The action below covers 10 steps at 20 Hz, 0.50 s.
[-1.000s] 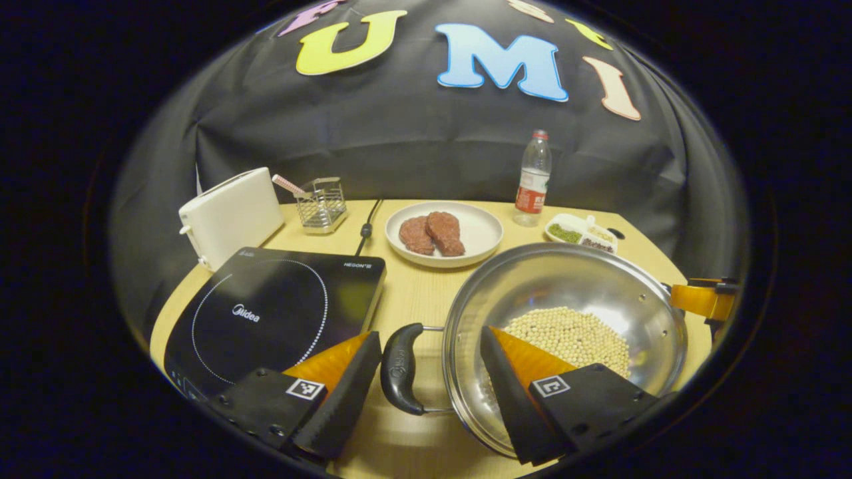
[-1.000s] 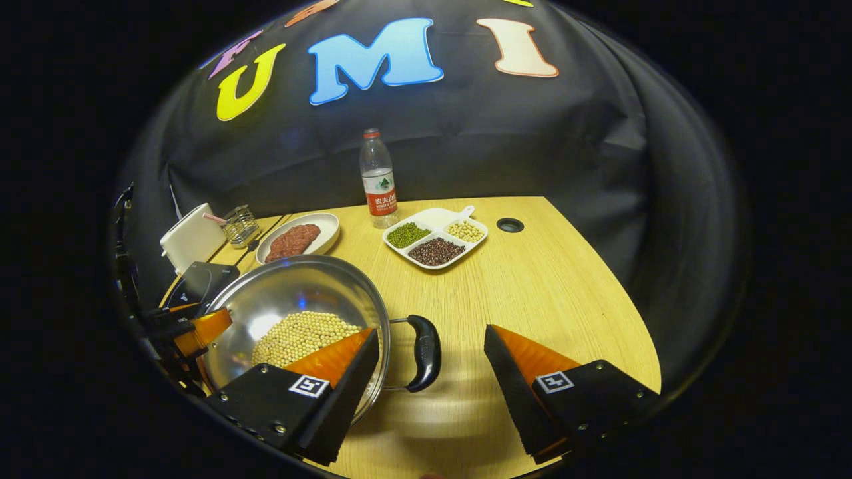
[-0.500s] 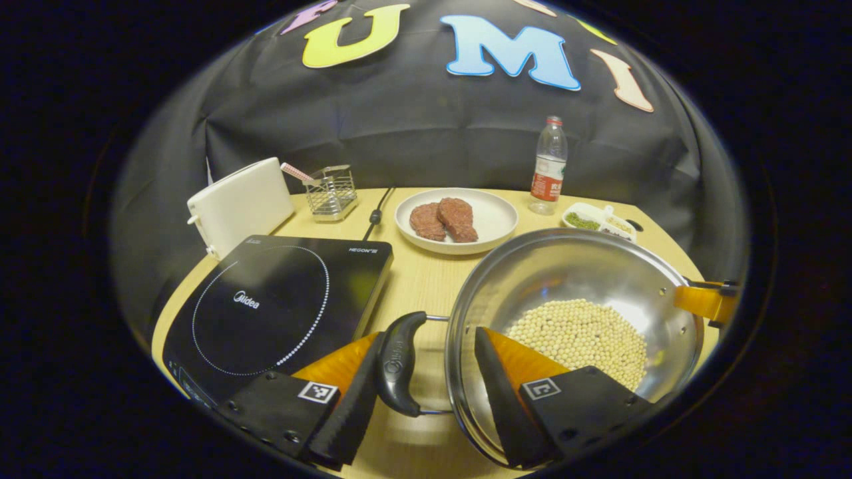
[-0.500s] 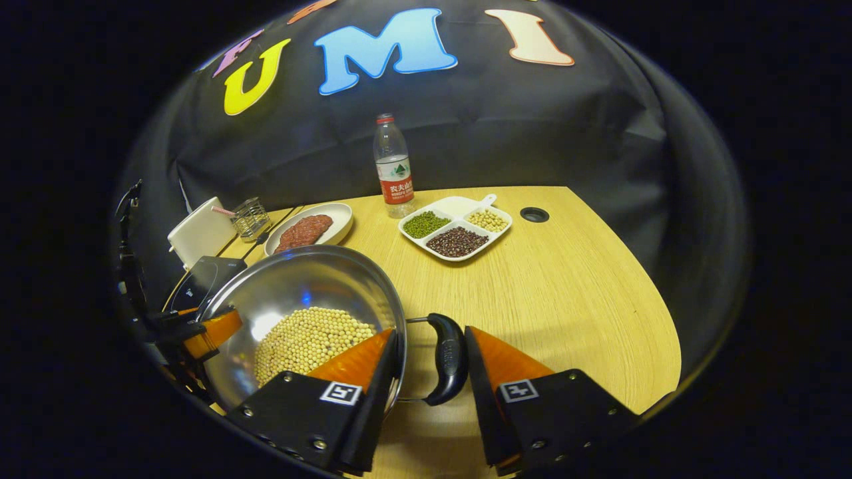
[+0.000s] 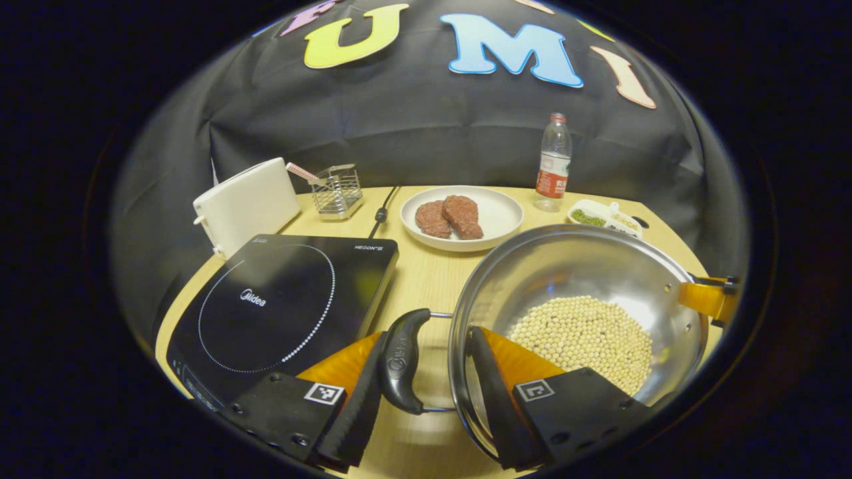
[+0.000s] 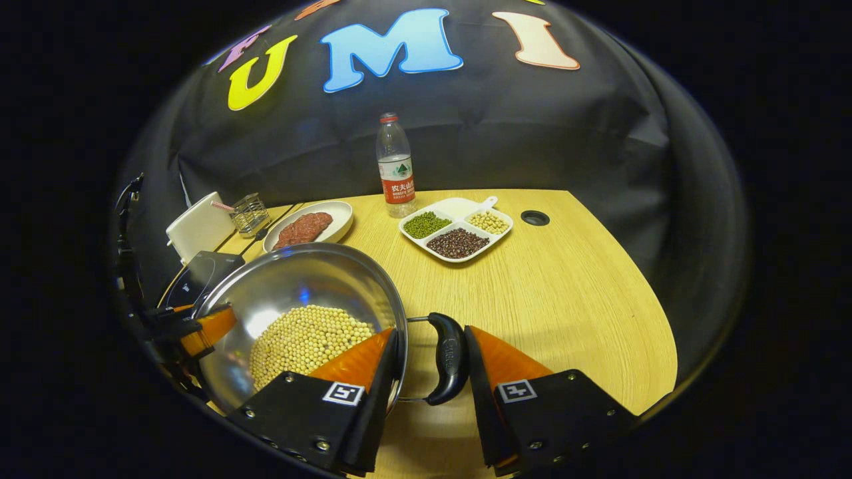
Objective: First push the handle of the pot to place it horizontally, then grasp the pot with both hands and set it on the induction cooktop.
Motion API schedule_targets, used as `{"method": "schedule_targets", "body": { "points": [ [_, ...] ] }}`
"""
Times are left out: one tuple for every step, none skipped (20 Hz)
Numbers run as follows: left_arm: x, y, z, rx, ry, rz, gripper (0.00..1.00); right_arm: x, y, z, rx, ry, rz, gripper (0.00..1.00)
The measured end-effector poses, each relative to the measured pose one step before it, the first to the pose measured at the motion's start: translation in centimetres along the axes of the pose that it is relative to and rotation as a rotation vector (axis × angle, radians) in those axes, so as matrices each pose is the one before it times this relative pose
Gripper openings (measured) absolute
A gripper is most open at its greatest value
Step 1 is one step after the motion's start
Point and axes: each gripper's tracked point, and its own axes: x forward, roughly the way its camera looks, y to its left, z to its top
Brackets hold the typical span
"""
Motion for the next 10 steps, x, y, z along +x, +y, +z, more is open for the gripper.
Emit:
{"method": "schedule_targets", "body": {
  "points": [
    [0.013,0.015,-0.052,0.00278,-0.00068,0.00058,0.79,0.062,-0.006,-0.053,0.00006,0.00376,0.00130,0.59],
    [-0.017,-0.038,0.043,0.00122,0.00070,0.00034,0.79,-0.037,0.019,0.038,0.00169,0.00067,0.00080,0.59],
    [0.014,0.044,-0.062,0.00054,-0.00129,-0.00090,0.75,0.024,-0.008,-0.028,-0.00072,0.00053,0.00102,0.58],
    [0.011,-0.023,0.036,-0.00210,-0.00325,-0.00026,0.79,0.021,0.050,-0.026,-0.00106,-0.00033,0.00015,0.59],
    [-0.040,-0.013,-0.012,0.00029,-0.00278,0.00005,0.79,-0.141,0.078,-0.003,-0.00848,0.00321,0.00214,0.59],
    [0.002,0.042,0.106,0.00532,-0.00458,0.00037,0.79,0.233,-0.026,-0.052,-0.01811,0.00391,-0.00600,0.58],
    [-0.060,-0.053,0.091,0.00728,-0.00193,-0.00625,0.76,-0.152,0.003,0.160,-0.00668,-0.00397,-0.01248,0.54],
    [-0.019,-0.004,0.229,0.00415,-0.00376,-0.00803,0.72,-0.243,-0.091,-0.179,-0.00887,0.00997,-0.00984,0.50],
    [-0.026,0.009,-0.048,-0.00347,0.00087,-0.00670,0.72,-0.271,0.129,-0.021,-0.00074,0.00116,-0.00690,0.50],
    [0.015,0.027,-0.149,-0.00395,0.01139,-0.00398,0.72,-0.178,0.138,-0.081,-0.00100,0.00609,-0.00549,0.50]
  ]
}}
